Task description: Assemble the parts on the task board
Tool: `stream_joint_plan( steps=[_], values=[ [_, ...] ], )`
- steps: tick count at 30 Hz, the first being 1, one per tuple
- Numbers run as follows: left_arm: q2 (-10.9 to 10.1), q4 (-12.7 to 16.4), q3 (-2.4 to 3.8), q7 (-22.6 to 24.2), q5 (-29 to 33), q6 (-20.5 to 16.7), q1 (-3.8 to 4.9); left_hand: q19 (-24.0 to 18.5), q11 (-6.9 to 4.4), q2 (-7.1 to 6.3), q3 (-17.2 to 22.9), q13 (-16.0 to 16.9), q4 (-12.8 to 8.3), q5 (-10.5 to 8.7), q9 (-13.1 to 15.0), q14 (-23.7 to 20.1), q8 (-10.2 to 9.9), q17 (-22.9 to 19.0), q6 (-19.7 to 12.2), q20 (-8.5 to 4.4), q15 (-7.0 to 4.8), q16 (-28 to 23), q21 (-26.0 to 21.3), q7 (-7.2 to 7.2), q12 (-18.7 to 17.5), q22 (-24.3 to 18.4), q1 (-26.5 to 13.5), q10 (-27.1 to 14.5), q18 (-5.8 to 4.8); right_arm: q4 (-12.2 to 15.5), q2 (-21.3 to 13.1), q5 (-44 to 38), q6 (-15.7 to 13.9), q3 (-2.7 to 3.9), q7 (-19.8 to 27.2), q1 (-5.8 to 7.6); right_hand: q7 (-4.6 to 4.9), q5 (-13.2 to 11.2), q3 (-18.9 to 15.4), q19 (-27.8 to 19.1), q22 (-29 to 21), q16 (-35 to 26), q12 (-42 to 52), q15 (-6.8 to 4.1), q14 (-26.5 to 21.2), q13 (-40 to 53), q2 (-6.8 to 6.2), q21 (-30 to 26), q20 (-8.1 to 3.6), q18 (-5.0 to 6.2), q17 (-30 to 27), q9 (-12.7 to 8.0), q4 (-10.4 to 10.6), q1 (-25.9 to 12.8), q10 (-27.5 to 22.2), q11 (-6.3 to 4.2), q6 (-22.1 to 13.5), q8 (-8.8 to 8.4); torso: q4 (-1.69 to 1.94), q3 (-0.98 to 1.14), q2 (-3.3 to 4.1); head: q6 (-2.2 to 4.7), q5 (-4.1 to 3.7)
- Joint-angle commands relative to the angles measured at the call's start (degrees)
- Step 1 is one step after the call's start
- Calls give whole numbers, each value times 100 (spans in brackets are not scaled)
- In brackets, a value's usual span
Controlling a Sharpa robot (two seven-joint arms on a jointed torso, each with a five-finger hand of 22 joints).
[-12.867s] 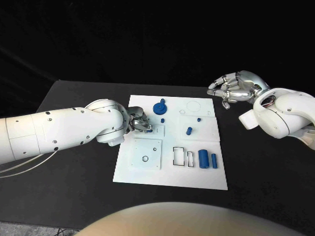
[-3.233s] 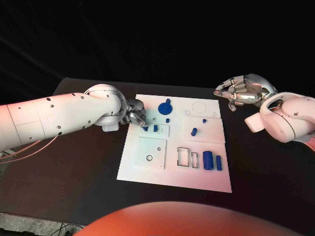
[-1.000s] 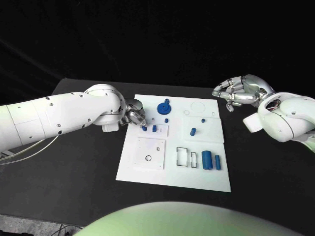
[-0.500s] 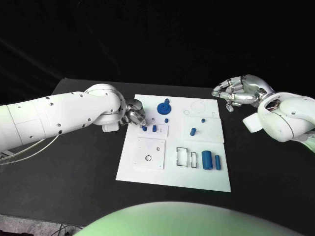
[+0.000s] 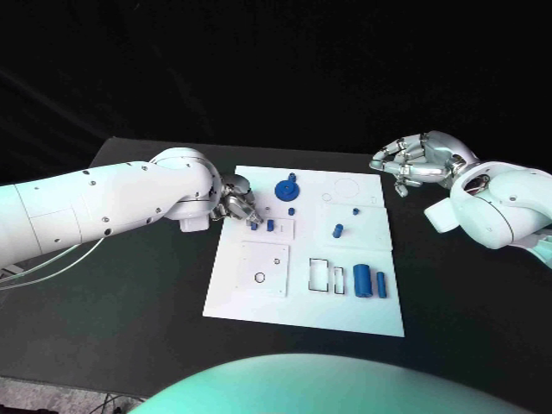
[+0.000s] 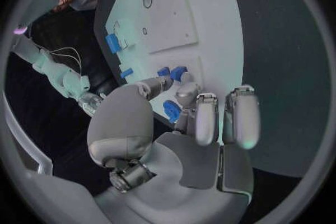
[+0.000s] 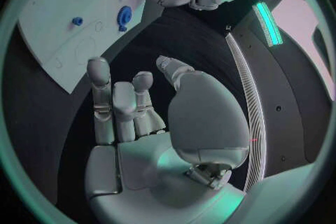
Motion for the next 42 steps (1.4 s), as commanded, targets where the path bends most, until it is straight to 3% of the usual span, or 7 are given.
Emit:
stream_joint_plan(
  steps=[1,13,16,23,30,42],
  values=[
    [20,-9,-1,1,39,151,-6,28,-3,-9,-94,-3,31,-40,-7,443,-32,999,29,-35,-29,-24,5,9,-36,10,-73,2,-81,3,3,-11,71,2,19,-2,-7,32,-8,-44,-5,-39,-34,-3,-45,-5,27,-21,4,31,-5,-6,35,14,-42,9,-39,-8,-2,-1,-1,1,-3],
    [23,-50,-2,-34,38,169,-6,26,0,9,-208,-3,95,-40,-15,444,-43,1000,41,-33,-26,-23,0,10,-38,4,-82,-2,-79,-6,9,-11,70,2,26,-2,-4,30,-14,-56,-18,-46,-43,0,-53,-10,18,-37,6,33,-13,-9,42,9,-50,13,-45,-10,0,3,-3,1,0],
    [21,-61,-2,-33,38,147,-6,27,-13,130,-208,5,85,-17,-21,444,-55,1000,37,-37,-34,-23,-2,-4,-36,5,35,-1,-79,-7,10,-11,69,2,27,-2,-4,30,-14,-56,-18,-46,-43,0,-53,-10,18,-37,6,33,-13,-9,42,9,-50,13,-45,-10,1,1,-2,1,1],
    [19,-78,-2,-21,39,104,-6,27,-17,179,-199,1,66,-12,-22,444,-60,1000,30,-39,-37,-23,-4,-8,-41,3,101,-5,-78,-9,9,-11,65,2,28,-2,-4,30,-14,-56,-18,-46,-43,0,-53,-10,18,-37,6,33,-13,-9,42,9,-50,13,-45,-10,1,1,-4,1,3],
    [20,-81,-2,9,52,74,-6,26,-20,413,-133,-4,12,-27,-16,443,-59,999,10,-46,-42,-25,-9,-10,-52,3,306,-8,-78,-10,10,-11,62,2,31,-3,-4,30,-14,-56,-18,-46,-43,0,-53,-10,18,-37,6,33,-13,-9,42,9,-50,13,-45,-10,0,1,-4,1,6],
    [19,-84,-2,24,94,63,-6,30,-5,528,-160,10,69,-129,-7,444,-50,1001,4,-40,-33,-24,-5,10,-47,16,322,3,-81,-13,9,-11,62,2,30,-4,-4,30,-14,-56,-18,-46,-43,0,-53,-10,18,-37,6,33,-13,-9,42,9,-50,13,-45,-10,2,4,-3,1,2]
  ],
)
